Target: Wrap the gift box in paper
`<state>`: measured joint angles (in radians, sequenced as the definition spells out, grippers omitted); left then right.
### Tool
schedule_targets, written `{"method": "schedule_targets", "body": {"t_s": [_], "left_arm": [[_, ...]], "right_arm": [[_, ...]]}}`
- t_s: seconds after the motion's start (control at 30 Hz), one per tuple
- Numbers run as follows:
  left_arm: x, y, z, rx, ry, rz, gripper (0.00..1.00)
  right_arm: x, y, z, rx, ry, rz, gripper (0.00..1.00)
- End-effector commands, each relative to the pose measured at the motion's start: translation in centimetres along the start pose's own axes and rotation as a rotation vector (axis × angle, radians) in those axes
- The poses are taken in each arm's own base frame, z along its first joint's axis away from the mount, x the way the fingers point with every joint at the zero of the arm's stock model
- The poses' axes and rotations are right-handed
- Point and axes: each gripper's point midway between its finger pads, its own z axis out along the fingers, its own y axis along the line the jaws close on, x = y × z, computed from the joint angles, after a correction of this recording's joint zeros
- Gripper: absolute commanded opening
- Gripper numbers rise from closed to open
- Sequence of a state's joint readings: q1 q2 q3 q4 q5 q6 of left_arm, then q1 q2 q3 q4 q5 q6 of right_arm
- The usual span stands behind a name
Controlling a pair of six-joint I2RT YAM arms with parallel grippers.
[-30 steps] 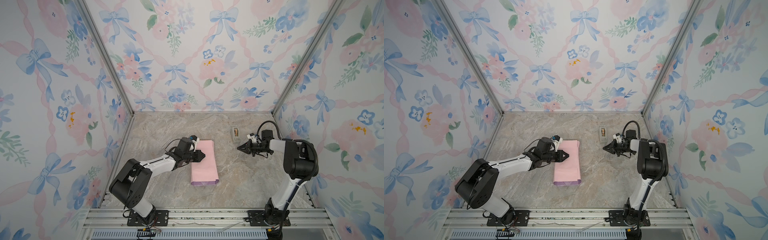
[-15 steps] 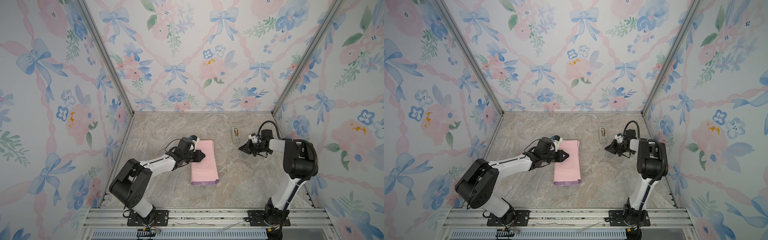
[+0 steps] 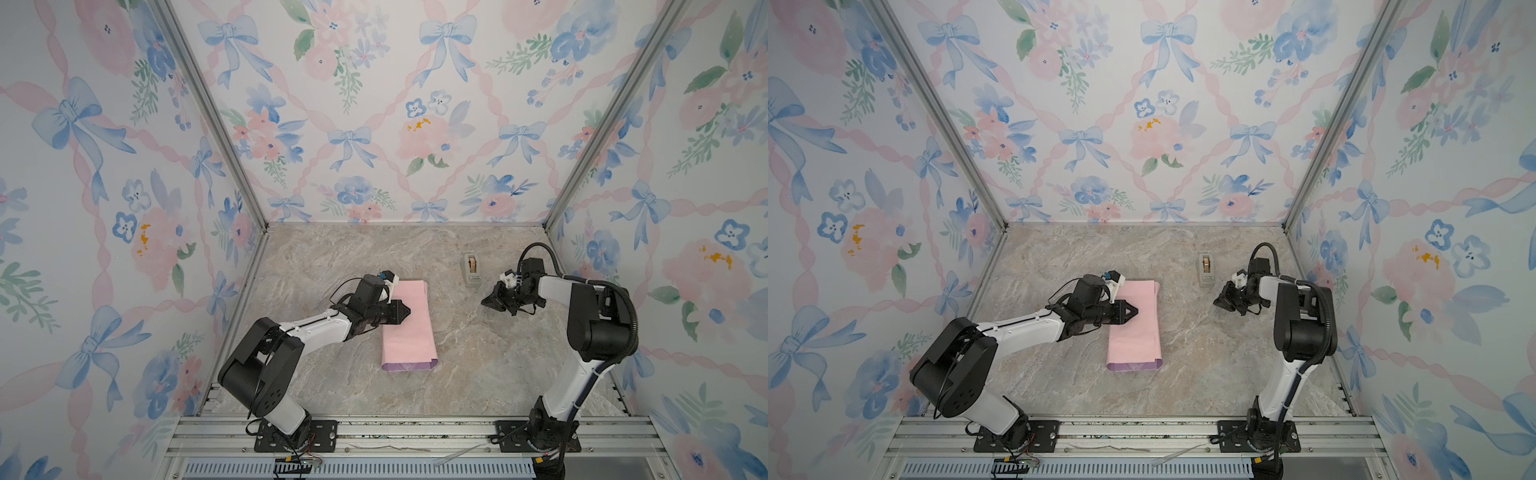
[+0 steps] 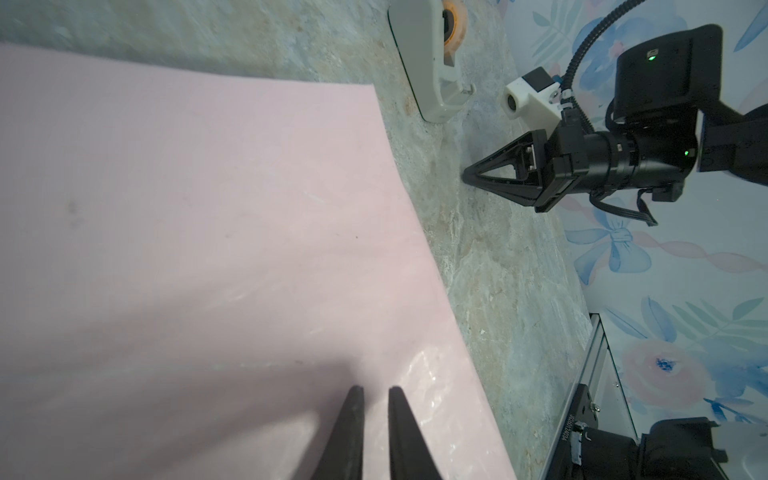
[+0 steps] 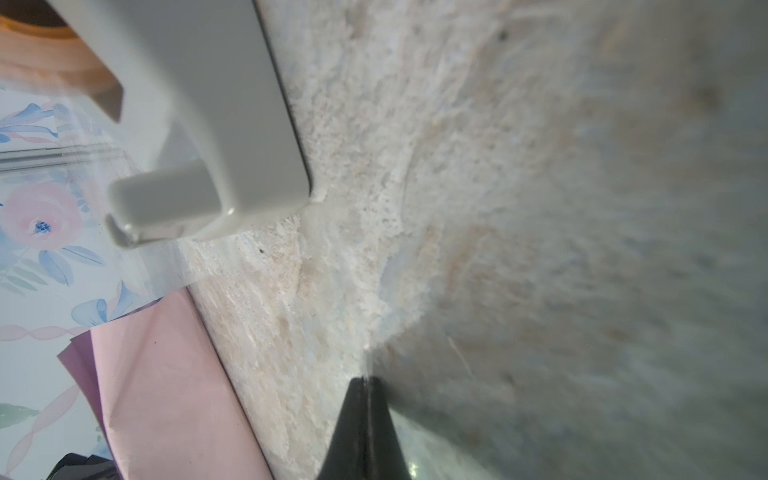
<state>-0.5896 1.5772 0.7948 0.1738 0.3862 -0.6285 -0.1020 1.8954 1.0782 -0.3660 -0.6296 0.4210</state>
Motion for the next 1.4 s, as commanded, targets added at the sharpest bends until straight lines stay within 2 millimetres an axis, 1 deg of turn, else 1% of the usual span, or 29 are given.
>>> {"method": "schedule_targets", "body": {"t_s": [0.0, 0.13, 0.23, 0.3, 0.37, 0.43, 0.5, 0.57, 0.67, 0.77, 0.9, 0.93, 0.97, 1.2, 1.3, 1.37], "left_arm": [[0.6, 0.5, -0.2, -0.036, 0.021, -0.007, 0.16], [0.4, 0.2, -0.2, -0.027, 0.018, 0.000, 0.16], [0.0, -0.3, -0.5, -0.020, 0.003, 0.013, 0.16], [-0.2, -0.4, -0.6, -0.018, -0.003, 0.018, 0.16], [-0.2, -0.5, -0.6, -0.014, -0.002, 0.021, 0.16], [-0.1, -0.6, -0.5, -0.013, 0.002, 0.021, 0.16], [0.0, -0.6, -0.4, -0.012, 0.005, 0.022, 0.16], [0.0, -0.6, -0.4, -0.012, 0.005, 0.024, 0.16], [-0.1, -0.7, -0.4, -0.009, 0.003, 0.029, 0.16], [-0.2, -0.7, -0.3, -0.010, 0.003, 0.030, 0.16], [-0.4, -0.8, -0.3, -0.008, -0.001, 0.034, 0.16], [-0.4, -0.8, -0.3, -0.009, -0.002, 0.033, 0.16], [-0.4, -0.8, -0.3, -0.009, 0.000, 0.033, 0.16], [-0.4, -0.7, -0.3, -0.014, -0.002, 0.032, 0.16], [-0.4, -0.7, -0.3, -0.012, -0.002, 0.033, 0.16], [-0.3, -0.8, -0.3, -0.011, -0.001, 0.034, 0.16]], "right_arm": [[0.8, 2.5, -2.0, -0.065, -0.014, -0.068, 0.00], [1.8, 5.6, -5.1, -0.117, -0.042, -0.181, 0.00], [3.5, 8.9, -7.6, -0.175, -0.068, -0.307, 0.00], [5.0, 11.2, -8.9, -0.223, -0.070, -0.400, 0.00], [7.4, 13.8, -10.0, -0.295, -0.040, -0.502, 0.00], [10.0, 15.8, -10.4, -0.328, 0.018, -0.611, 0.00], [13.0, 17.3, -10.1, -0.335, 0.106, -0.715, 0.00], [15.7, 18.2, -9.5, -0.336, 0.201, -0.787, 0.00], [18.1, 18.8, -8.6, -0.331, 0.306, -0.854, 0.00], [19.6, 19.2, -7.8, -0.334, 0.392, -0.891, 0.00], [20.7, 19.4, -6.5, -0.314, 0.487, -0.925, 0.00], [20.8, 19.7, -6.4, -0.312, 0.496, -0.941, 0.00], [20.8, 19.8, -5.7, -0.305, 0.517, -0.942, 0.00], [20.6, 22.2, -3.3, -0.328, 0.555, -0.983, 0.00], [20.5, 22.2, -2.0, -0.328, 0.589, -0.979, 0.00], [20.2, 21.7, -1.1, -0.306, 0.610, -0.968, 0.00]]}}
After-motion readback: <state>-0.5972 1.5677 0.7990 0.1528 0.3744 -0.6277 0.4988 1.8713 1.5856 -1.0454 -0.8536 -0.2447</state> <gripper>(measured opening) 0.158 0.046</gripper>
